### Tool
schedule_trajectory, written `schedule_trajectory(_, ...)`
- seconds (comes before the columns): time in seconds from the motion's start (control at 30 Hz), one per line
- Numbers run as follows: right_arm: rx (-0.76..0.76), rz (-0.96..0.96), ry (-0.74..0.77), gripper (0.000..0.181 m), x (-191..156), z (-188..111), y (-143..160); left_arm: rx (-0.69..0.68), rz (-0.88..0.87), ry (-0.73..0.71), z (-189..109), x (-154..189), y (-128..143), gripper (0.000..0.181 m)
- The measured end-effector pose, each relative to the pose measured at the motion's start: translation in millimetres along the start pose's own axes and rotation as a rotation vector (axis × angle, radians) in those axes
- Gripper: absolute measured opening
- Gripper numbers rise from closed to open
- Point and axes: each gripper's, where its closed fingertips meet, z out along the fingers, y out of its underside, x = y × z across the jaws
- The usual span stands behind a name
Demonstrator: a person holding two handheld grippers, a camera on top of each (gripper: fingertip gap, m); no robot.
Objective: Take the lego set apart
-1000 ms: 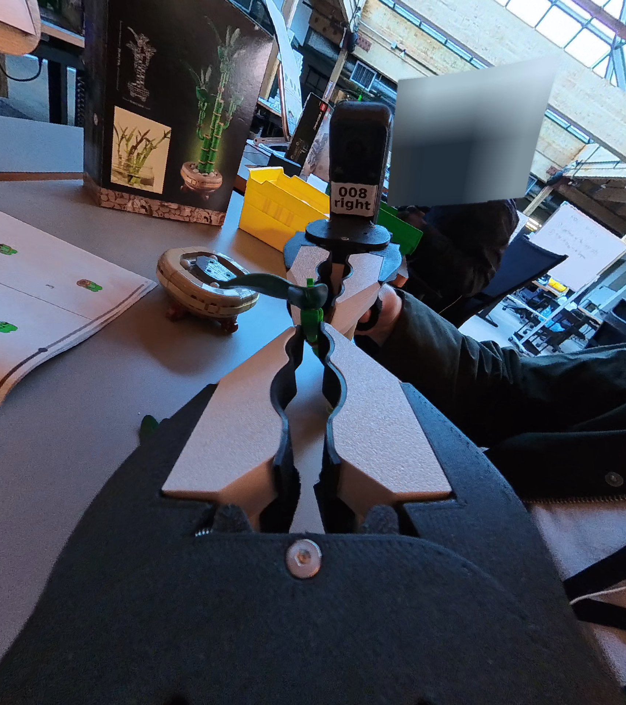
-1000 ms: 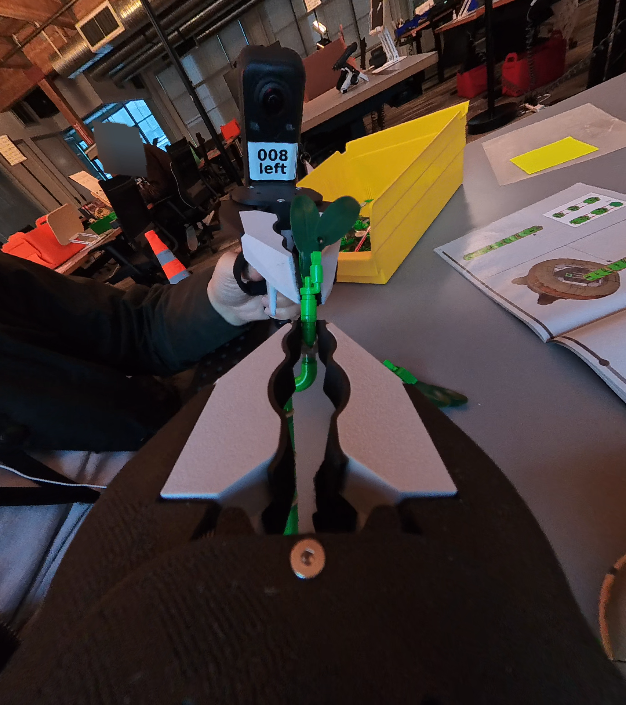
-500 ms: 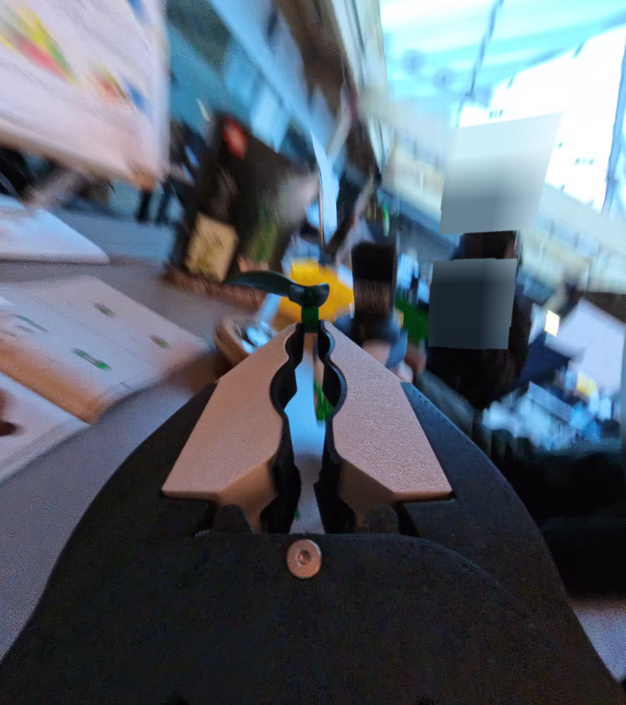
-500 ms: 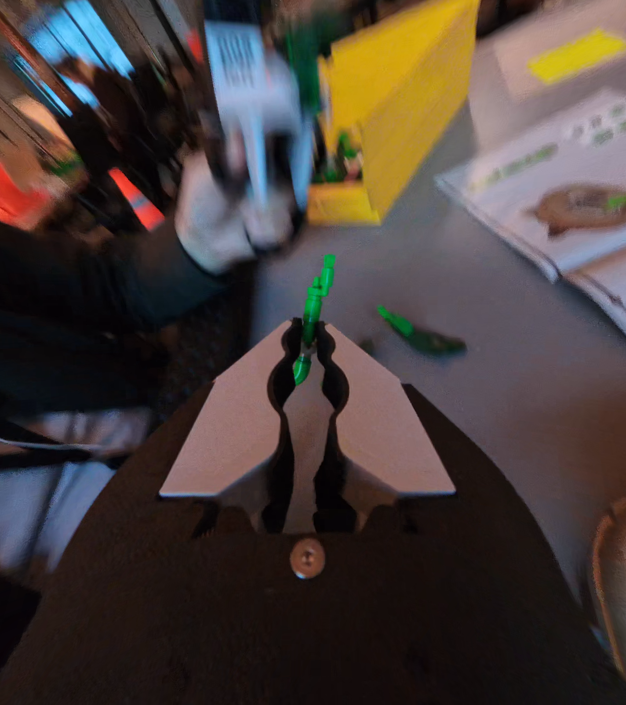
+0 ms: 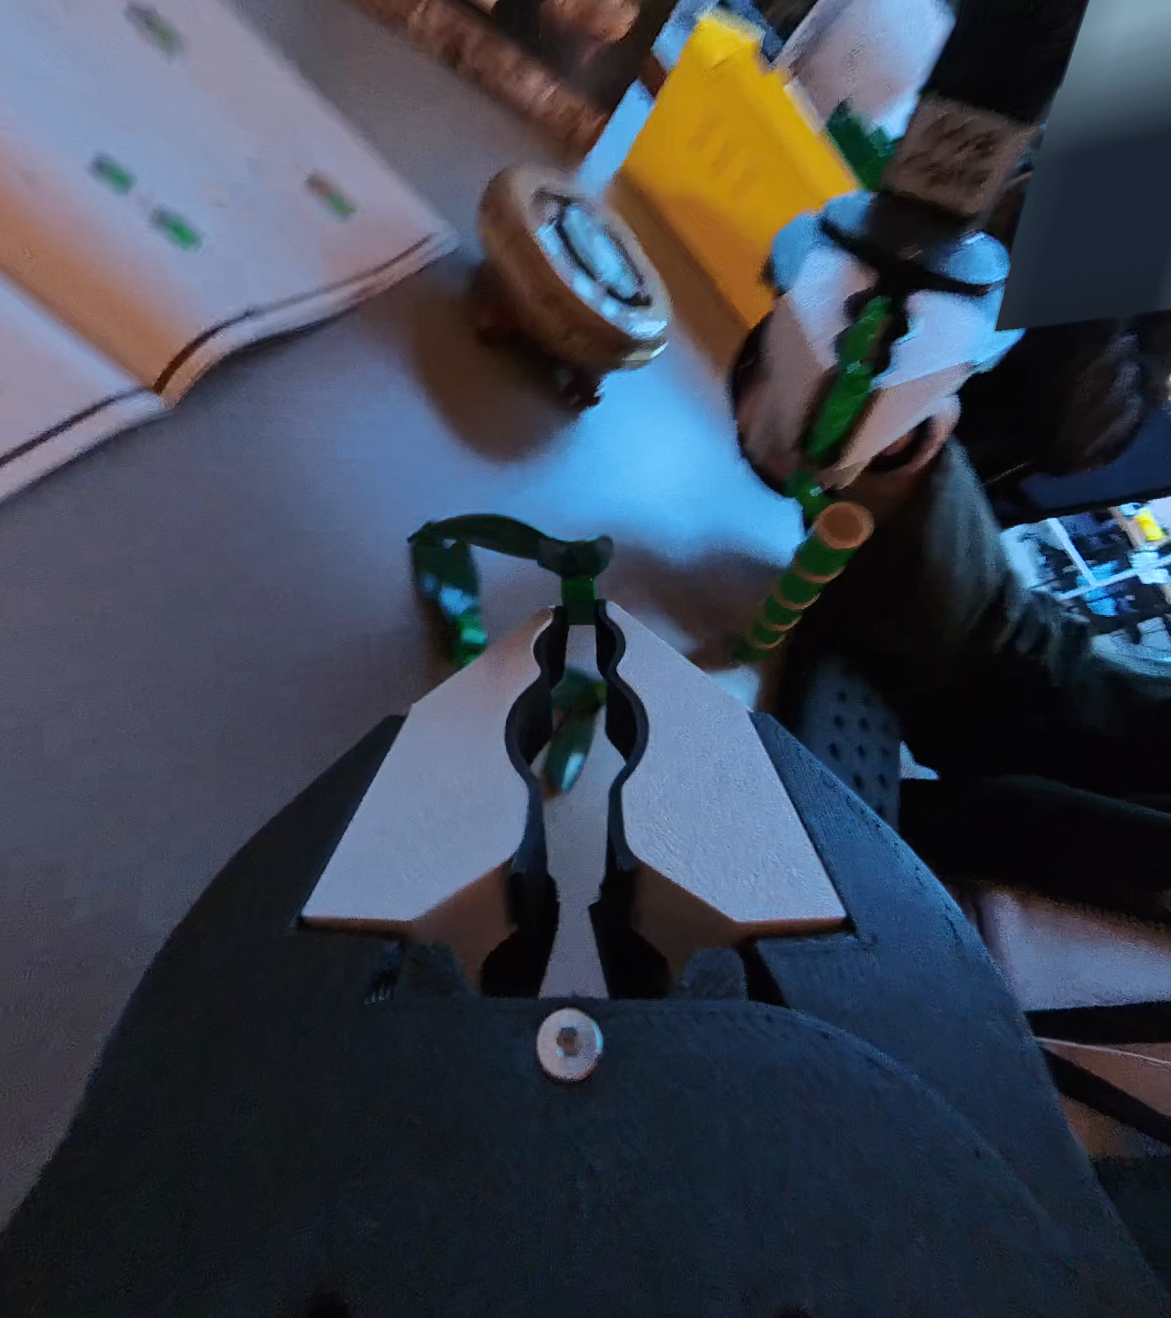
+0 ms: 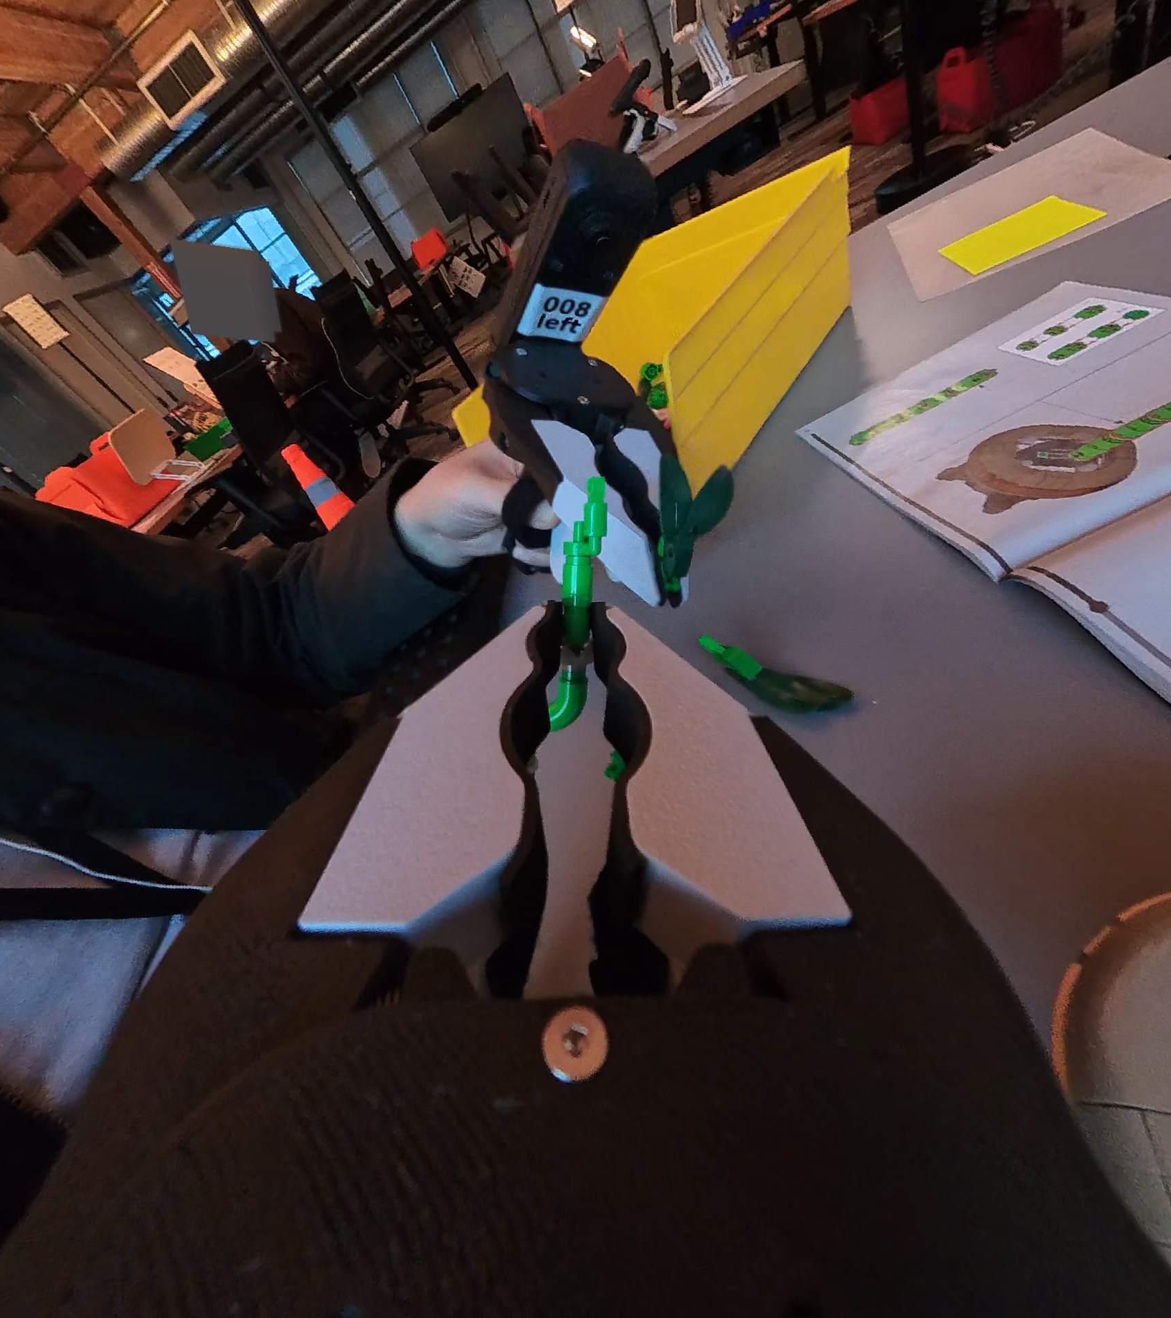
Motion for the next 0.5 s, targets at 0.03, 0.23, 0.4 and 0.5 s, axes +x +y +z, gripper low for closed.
schedule_trajectory(0.03,-0.008,0.002,0.005,0.008,2,0,2,-0.038,-0.023,-0.031,-1,-8,7,0.006)
schedule_trajectory(0.23,-0.062,0.016,0.053,0.008,16,0,13,-0.155,-0.061,-0.135,-1,-30,26,0.028)
schedule_trajectory(0.4,-0.041,-0.022,0.059,0.008,16,-3,9,-0.023,0.101,-0.274,-13,-36,-3,0.044)
schedule_trajectory(0.5,0.002,-0.102,0.064,0.008,10,-3,-1,0.139,0.240,-0.116,-16,8,-29,0.043)
